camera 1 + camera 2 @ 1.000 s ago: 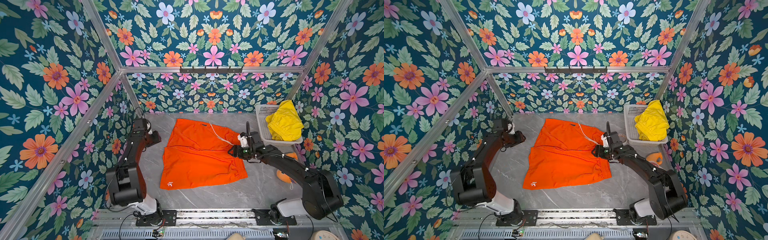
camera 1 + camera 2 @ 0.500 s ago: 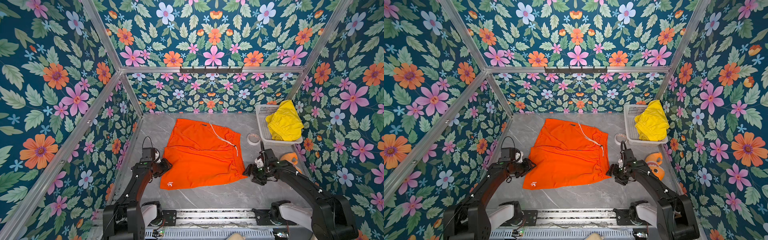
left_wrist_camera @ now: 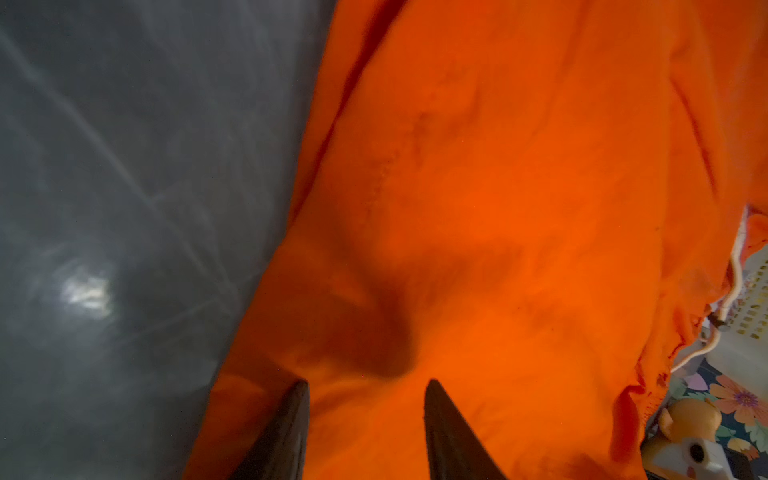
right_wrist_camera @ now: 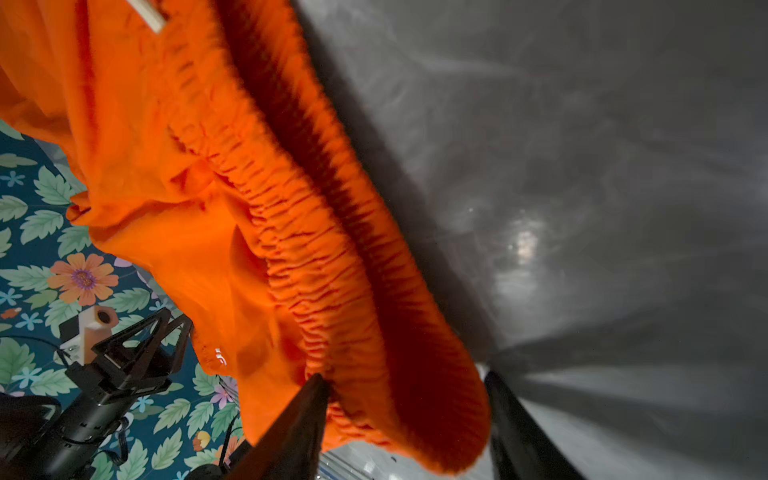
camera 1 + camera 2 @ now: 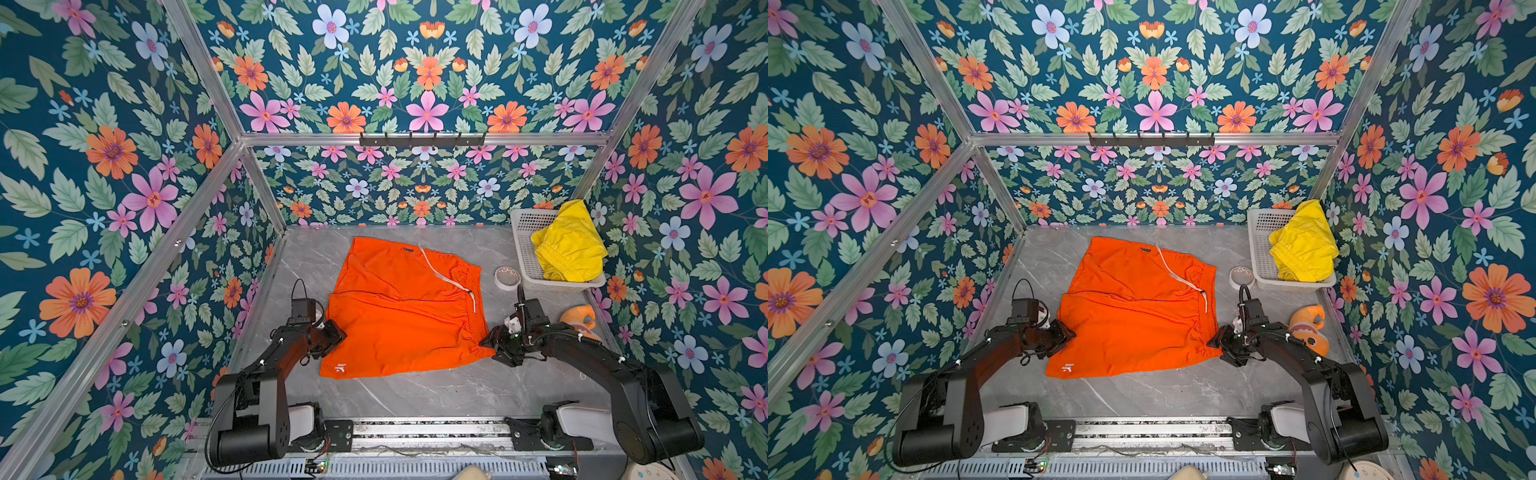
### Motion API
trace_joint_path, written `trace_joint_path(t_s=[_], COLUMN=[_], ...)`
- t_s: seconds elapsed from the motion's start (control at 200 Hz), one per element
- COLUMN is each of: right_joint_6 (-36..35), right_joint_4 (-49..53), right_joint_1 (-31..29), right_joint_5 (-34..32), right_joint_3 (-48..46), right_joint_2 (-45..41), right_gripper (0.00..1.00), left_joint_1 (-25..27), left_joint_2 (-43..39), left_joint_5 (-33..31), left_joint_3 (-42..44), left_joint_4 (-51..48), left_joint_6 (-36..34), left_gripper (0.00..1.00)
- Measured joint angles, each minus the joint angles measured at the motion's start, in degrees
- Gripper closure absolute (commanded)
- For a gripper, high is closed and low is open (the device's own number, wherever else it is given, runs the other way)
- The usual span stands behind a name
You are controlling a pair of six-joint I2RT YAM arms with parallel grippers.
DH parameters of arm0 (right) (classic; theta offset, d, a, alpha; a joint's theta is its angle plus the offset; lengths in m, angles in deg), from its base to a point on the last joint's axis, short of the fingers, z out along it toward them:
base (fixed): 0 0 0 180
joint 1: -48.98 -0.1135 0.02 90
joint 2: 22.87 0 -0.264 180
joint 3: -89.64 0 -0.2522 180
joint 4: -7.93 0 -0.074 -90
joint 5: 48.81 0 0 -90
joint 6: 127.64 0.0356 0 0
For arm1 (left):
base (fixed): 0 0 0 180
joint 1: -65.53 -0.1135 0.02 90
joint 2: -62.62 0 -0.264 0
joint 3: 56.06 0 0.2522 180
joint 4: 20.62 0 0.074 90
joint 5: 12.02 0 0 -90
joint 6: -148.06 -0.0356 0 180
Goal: Fold and stack the shorts
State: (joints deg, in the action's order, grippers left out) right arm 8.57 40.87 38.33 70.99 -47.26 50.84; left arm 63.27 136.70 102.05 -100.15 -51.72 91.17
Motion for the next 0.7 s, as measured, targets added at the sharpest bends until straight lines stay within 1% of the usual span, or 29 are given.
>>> trace_joint_path(t_s=[0.045, 0.09, 0.13, 0.27, 0.405, 0.55, 0.62, 0.7], right_joint_6=[0.6, 0.8, 1.2, 3.2, 7.5, 11.3, 12.5, 13.6], right_joint_4=[-1.1, -2.5, -3.5, -7.0, -10.9, -14.6, -15.8, -16.5], right_joint_1=[0.0, 0.0, 0.0, 0.0, -0.6, -4.1, -5.3, -6.3], right_joint_5=[0.2, 0.4, 0.4, -0.2, -2.3, -6.1, -7.5, -9.0], right_joint_3=[-0.3, -0.6, -0.9, -2.6, -5.5, -5.5, -5.1, -4.7], right_joint_2=[0.5, 0.9, 1.0, -0.8, -4.2, -4.9, -4.5, -4.5], right_gripper=[0.61, 0.72, 0.79, 0.92, 0.96, 0.98, 0.98, 0.98], left_joint_1=[0.0, 0.0, 0.0, 0.0, 0.0, 0.4, 0.7, 0.9], left_joint_2=[1.4, 2.8, 4.2, 10.1, 16.6, 22.7, 22.2, 18.2], left_joint_5=[0.0, 0.2, 0.4, 1.0, 1.6, 2.3, 0.9, -1.0], left_joint_3=[-0.5, -1.2, -1.9, -5.0, -10.1, -17.0, -17.9, -17.4], left_joint_4=[1.6, 3.1, 4.2, 8.6, 12.0, 13.5, 11.7, 7.0], left_joint_6=[0.2, 0.2, 0.1, 0.1, -0.4, -1.8, -2.2, -2.4], left_gripper=[0.53, 0.53, 0.54, 0.54, 0.54, 0.53, 0.52, 0.5])
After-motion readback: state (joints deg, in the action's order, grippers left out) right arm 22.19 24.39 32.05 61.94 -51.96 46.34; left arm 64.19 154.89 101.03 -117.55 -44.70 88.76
